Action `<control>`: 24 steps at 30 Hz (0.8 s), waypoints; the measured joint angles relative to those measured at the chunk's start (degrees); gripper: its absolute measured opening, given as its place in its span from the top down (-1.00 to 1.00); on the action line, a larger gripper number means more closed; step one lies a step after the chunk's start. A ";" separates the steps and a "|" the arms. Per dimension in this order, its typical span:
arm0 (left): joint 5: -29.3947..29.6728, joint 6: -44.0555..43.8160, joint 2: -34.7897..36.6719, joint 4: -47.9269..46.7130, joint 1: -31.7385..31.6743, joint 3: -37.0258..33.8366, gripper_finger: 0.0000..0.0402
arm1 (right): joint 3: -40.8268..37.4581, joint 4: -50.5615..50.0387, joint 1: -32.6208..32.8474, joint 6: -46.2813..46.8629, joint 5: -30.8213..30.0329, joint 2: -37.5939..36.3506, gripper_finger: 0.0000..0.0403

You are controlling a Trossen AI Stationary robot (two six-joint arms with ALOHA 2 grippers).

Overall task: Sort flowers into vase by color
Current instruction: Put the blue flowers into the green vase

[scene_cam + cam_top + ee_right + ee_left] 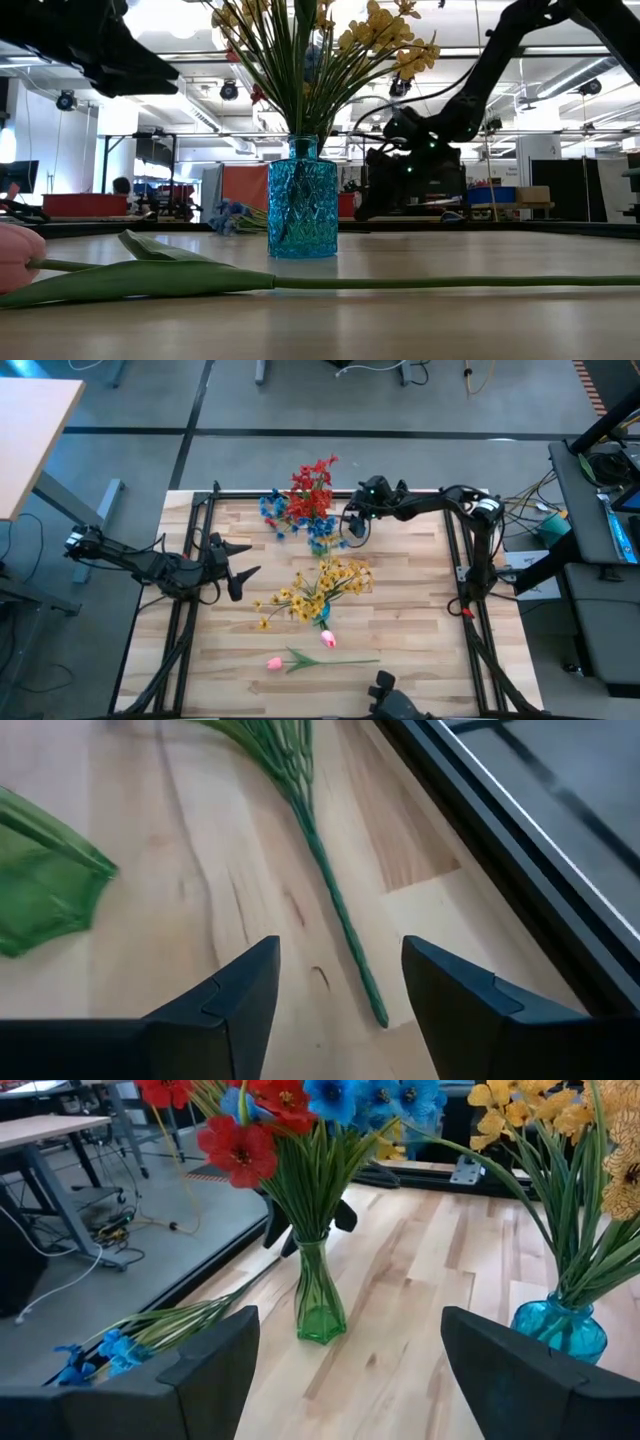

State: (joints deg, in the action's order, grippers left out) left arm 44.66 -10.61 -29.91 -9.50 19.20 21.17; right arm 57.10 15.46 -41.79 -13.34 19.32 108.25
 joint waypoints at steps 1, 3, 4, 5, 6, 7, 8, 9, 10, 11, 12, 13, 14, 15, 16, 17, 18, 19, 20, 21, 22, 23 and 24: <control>0.00 0.00 0.00 -0.13 0.00 0.00 -0.47 | 0.00 -0.04 0.29 -0.05 -1.22 0.00 0.00; 0.00 0.00 0.00 -0.43 0.00 0.00 -0.47 | 0.00 0.07 0.55 -0.12 -1.94 0.00 0.00; 0.00 0.00 0.00 -0.62 0.00 0.00 -0.47 | 0.00 0.05 0.66 -0.04 -2.67 0.00 0.00; 0.00 0.00 -0.01 -0.65 0.00 0.00 -0.47 | 0.00 0.01 0.75 0.10 -3.50 0.00 0.00; 0.00 0.00 -0.02 -0.79 0.00 0.00 -0.47 | 0.00 -0.06 0.79 0.25 -4.08 0.00 0.00; 0.00 0.00 0.00 -1.01 0.00 0.00 -0.47 | 0.00 -0.13 0.82 0.29 -4.26 0.00 0.00; 0.00 0.00 -0.01 -1.03 0.00 0.00 -0.47 | 0.00 -0.13 0.82 0.49 -4.33 0.00 0.00; 0.00 0.00 0.00 -1.05 0.00 0.00 -0.47 | 0.00 -0.14 0.82 0.75 -4.36 0.00 0.00; 0.00 0.00 0.00 -1.14 0.00 0.00 -0.47 | 0.00 -0.19 0.82 1.17 -4.37 0.00 0.00; 0.00 0.00 0.00 -1.17 0.00 0.00 -0.47 | 0.00 -0.28 0.82 2.10 -4.38 0.00 0.00; 0.00 0.00 0.00 -1.32 0.00 0.00 -0.47 | 0.00 -0.50 0.80 3.47 -4.38 0.00 0.00; -0.01 -0.01 0.00 -1.51 0.00 0.00 -0.47 | 0.00 -0.99 0.78 4.47 -4.40 0.00 0.00; 0.00 -0.19 0.00 -1.61 0.02 0.00 -0.47 | 0.02 -1.87 0.78 5.06 -4.43 0.00 0.00; -0.02 -0.38 0.00 -1.77 0.02 0.00 -0.47 | 0.02 -3.04 0.76 5.22 -4.47 0.00 0.00; 0.00 -0.51 0.00 -2.12 0.02 0.00 -0.47 | 0.02 -4.15 0.77 5.23 -4.61 0.00 0.00; 0.00 -0.61 0.00 -2.36 0.02 0.00 -0.47 | 0.00 -4.93 0.78 5.20 -4.90 0.00 0.00; -0.02 -0.63 0.00 -2.54 0.02 0.00 -0.47 | 0.00 -5.42 0.80 4.88 -5.15 0.00 0.00; 0.00 -0.63 0.00 -2.68 0.02 0.00 -0.47 | 0.00 -5.56 0.92 4.41 -5.48 0.05 0.00; 0.00 -0.63 0.00 -2.84 0.02 0.00 -0.47 | 0.02 -5.48 1.05 3.67 -5.75 0.15 0.00; 0.04 -0.63 0.01 -3.15 0.02 0.00 -0.47 | 0.00 -5.44 1.08 3.22 -5.83 0.29 0.00; 0.25 -0.66 0.02 -3.58 0.02 0.00 -0.47 | 0.00 -5.39 1.17 2.66 -5.94 0.53 -0.01; 0.78 -0.73 0.02 -3.88 0.02 0.00 -0.47 | 0.02 -4.99 1.21 2.17 -5.91 0.79 -0.02; 1.21 -0.98 0.03 -4.14 0.02 0.00 -0.47 | 0.01 -4.40 1.28 2.01 -6.02 1.05 -0.04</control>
State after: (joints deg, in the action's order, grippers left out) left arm 45.88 -11.59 -29.88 -13.64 19.22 21.17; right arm 57.11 11.06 -40.52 -11.32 13.30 109.29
